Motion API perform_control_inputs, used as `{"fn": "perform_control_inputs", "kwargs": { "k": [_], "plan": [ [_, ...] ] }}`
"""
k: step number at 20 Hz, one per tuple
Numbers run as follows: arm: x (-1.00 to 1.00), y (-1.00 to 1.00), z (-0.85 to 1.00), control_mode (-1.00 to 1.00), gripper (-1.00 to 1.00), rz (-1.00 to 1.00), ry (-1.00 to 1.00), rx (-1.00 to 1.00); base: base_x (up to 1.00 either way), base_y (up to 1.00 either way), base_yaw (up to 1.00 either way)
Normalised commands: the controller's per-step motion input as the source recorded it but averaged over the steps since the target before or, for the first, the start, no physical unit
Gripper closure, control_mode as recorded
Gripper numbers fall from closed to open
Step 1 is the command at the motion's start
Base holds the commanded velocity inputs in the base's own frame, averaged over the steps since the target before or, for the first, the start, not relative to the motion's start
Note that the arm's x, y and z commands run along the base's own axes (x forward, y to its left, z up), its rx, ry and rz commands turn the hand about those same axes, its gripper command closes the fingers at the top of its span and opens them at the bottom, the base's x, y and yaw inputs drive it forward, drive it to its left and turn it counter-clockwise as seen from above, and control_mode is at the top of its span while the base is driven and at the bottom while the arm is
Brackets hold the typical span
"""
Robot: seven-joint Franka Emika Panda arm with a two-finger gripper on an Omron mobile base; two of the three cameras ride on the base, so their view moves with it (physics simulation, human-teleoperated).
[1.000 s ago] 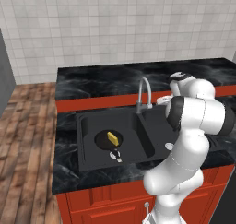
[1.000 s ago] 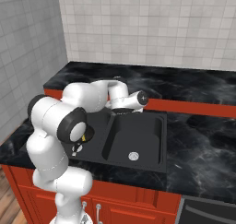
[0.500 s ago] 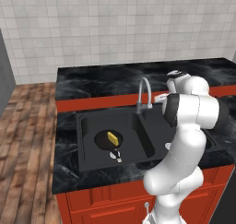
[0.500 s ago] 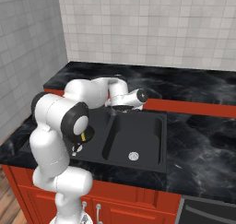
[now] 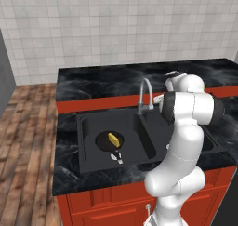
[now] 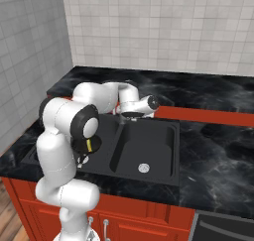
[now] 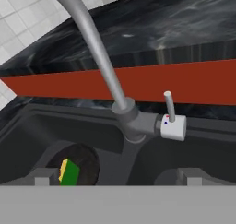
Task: Pick the pan and sponge and place them into the sink. Then turn on the water.
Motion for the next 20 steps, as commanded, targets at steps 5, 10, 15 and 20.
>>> {"fn": "perform_control_inputs", "kwargs": {
  "k": [5, 10, 15, 20],
  "plan": [
    [0.21, 0.0, -0.19, -1.0, -1.0, 0.0, 0.0, 0.0, 0.0, 0.0, 0.0],
    [0.24, 0.0, -0.12, -1.0, -1.0, 0.0, 0.0, 0.0, 0.0, 0.0, 0.0],
    [0.27, 0.0, -0.09, -1.0, -1.0, 0.0, 0.0, 0.0, 0.0, 0.0, 0.0],
    [0.25, 0.0, -0.1, -1.0, -1.0, 0.0, 0.0, 0.0, 0.0, 0.0, 0.0]
  ]
}}
